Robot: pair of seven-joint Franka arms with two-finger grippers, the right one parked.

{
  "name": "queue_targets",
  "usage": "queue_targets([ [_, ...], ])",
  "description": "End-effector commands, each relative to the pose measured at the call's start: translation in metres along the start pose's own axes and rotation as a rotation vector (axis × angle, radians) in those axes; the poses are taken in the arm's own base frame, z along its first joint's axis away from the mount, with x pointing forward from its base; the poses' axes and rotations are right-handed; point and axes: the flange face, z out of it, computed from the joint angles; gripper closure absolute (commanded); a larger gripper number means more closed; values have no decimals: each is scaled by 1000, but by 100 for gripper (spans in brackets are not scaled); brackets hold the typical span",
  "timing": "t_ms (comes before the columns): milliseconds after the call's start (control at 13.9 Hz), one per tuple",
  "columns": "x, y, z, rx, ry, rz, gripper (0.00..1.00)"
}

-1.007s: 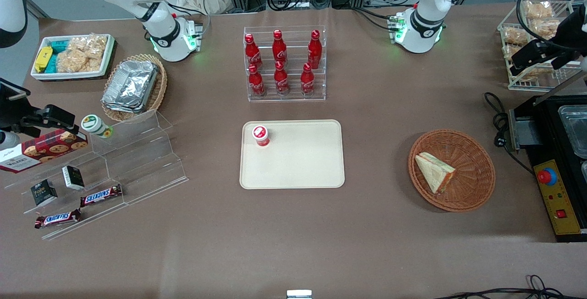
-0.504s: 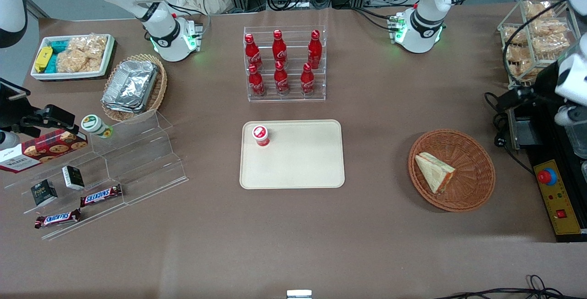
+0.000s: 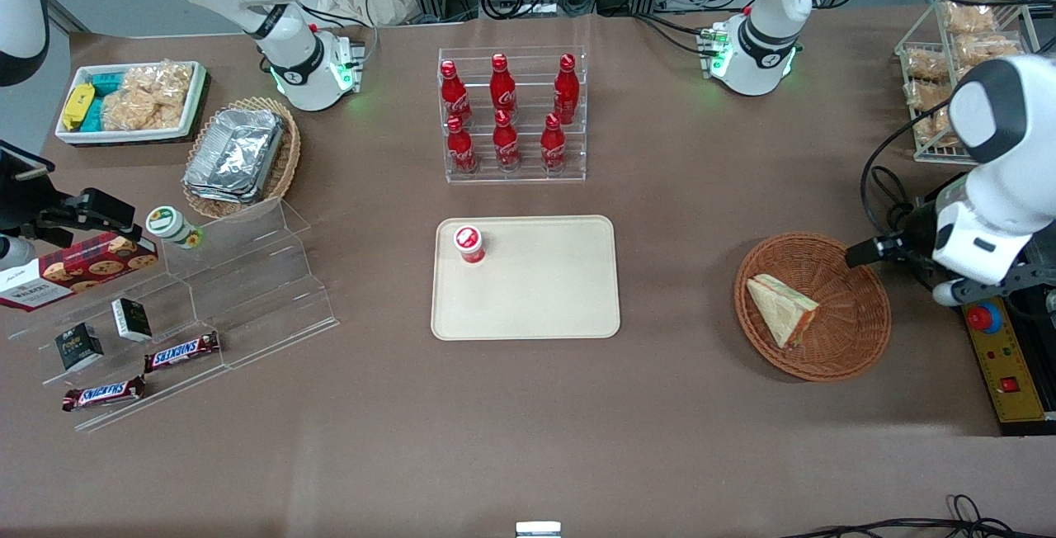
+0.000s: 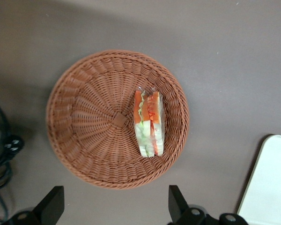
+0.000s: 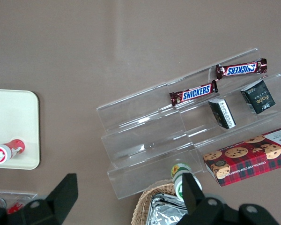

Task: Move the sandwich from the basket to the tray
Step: 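Lower the open left gripper over the wrapped sandwich and close on it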

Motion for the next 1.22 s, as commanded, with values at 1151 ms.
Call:
queue_targets([
  [1151,10,26,182,-48,82,-96,7],
])
